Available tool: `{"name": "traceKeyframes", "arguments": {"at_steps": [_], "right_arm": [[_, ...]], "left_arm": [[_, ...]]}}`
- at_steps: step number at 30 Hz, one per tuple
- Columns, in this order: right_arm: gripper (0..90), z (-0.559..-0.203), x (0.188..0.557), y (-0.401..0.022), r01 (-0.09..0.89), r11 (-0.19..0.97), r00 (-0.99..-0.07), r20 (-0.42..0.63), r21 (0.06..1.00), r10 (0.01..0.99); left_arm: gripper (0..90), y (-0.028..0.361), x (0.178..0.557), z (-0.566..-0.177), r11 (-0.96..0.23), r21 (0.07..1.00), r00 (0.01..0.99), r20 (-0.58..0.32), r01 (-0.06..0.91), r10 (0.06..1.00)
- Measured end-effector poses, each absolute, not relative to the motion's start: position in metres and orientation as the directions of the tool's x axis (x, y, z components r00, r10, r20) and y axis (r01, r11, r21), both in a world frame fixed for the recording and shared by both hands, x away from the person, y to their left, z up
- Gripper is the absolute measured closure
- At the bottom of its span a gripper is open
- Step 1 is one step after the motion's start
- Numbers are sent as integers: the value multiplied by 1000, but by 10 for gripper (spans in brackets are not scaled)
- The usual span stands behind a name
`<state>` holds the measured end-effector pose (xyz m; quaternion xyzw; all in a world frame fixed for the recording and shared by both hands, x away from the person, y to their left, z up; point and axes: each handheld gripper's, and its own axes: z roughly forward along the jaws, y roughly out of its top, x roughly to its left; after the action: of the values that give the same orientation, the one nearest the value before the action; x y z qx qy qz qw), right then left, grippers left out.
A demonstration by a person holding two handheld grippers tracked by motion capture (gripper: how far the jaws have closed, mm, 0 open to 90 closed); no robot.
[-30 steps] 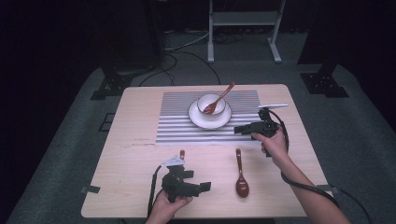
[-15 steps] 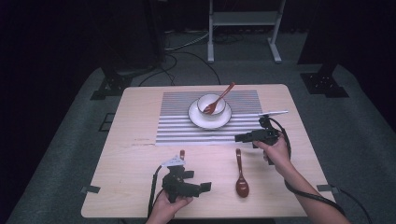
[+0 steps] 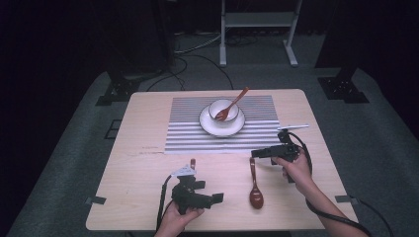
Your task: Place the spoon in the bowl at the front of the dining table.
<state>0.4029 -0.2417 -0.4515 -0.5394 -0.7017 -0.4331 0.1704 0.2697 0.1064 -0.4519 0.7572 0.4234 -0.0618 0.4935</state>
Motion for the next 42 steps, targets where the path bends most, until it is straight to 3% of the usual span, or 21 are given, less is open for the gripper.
{"name": "traceKeyframes", "arguments": {"at_steps": [42], "right_arm": [[383, -467, 354, -251, 902, 9, -367, 757, 431, 540]], "left_arm": [[1, 106, 269, -452, -158, 696, 635, -507, 700, 583]]}}
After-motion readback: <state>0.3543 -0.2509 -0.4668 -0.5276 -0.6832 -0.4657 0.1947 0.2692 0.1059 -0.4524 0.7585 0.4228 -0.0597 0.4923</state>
